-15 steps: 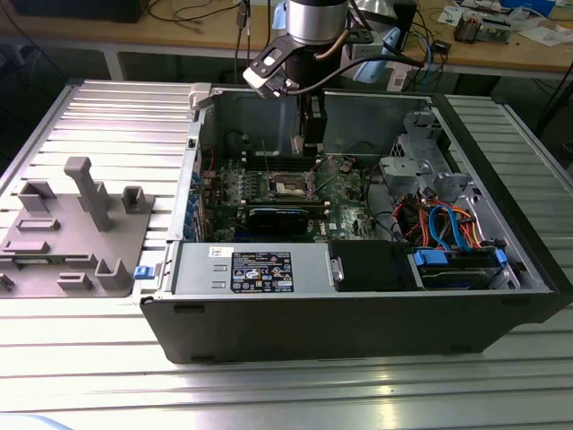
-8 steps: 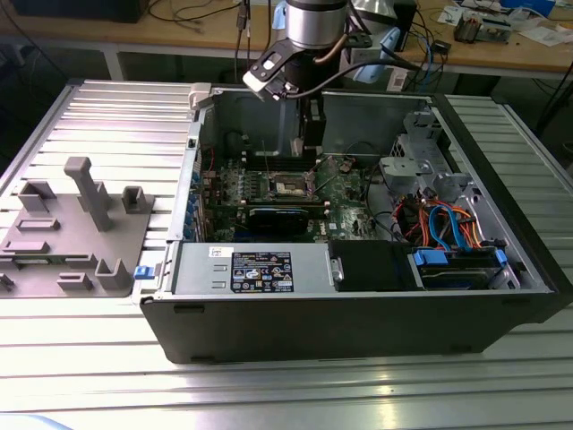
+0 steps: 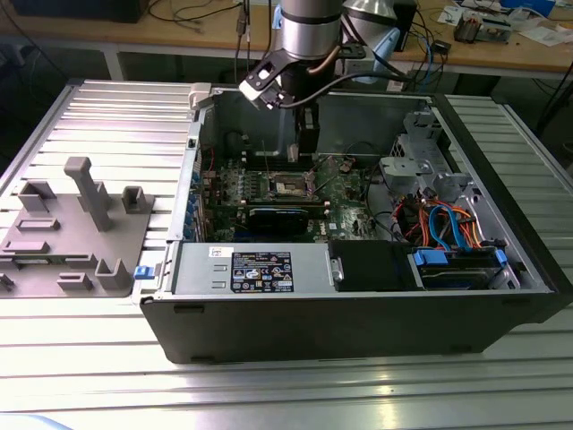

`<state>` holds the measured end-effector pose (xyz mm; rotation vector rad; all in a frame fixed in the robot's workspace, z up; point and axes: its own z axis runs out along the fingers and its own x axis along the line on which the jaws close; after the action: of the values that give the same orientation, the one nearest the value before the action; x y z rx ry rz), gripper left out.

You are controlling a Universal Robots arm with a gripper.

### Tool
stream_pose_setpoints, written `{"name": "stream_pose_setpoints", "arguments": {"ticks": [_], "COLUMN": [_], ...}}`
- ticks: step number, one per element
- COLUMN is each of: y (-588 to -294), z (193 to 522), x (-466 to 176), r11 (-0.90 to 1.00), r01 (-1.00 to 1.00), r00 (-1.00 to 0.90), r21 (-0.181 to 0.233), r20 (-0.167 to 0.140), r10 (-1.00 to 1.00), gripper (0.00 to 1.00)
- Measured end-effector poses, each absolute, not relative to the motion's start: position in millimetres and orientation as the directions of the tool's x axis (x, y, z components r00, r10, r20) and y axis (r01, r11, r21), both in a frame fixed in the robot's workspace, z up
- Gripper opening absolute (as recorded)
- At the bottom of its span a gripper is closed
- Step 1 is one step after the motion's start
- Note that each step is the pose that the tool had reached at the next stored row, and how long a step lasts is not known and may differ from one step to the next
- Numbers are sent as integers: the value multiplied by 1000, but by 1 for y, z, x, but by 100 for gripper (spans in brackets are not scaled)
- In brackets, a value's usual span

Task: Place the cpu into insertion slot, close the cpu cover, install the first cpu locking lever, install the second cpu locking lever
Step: 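Place the cpu into insertion slot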

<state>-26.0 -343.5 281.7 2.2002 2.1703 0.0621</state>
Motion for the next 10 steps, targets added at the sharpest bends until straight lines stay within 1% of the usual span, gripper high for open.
{"name": "stream_pose_setpoints", "arguments": {"ticks": [10], "y": [-343], "z": [260], "x": [-28], "r11": [-12], "r01": [998], "r00": [12], "r21": [64], "r20": [-5], "r10": [1000], "gripper": [54]}}
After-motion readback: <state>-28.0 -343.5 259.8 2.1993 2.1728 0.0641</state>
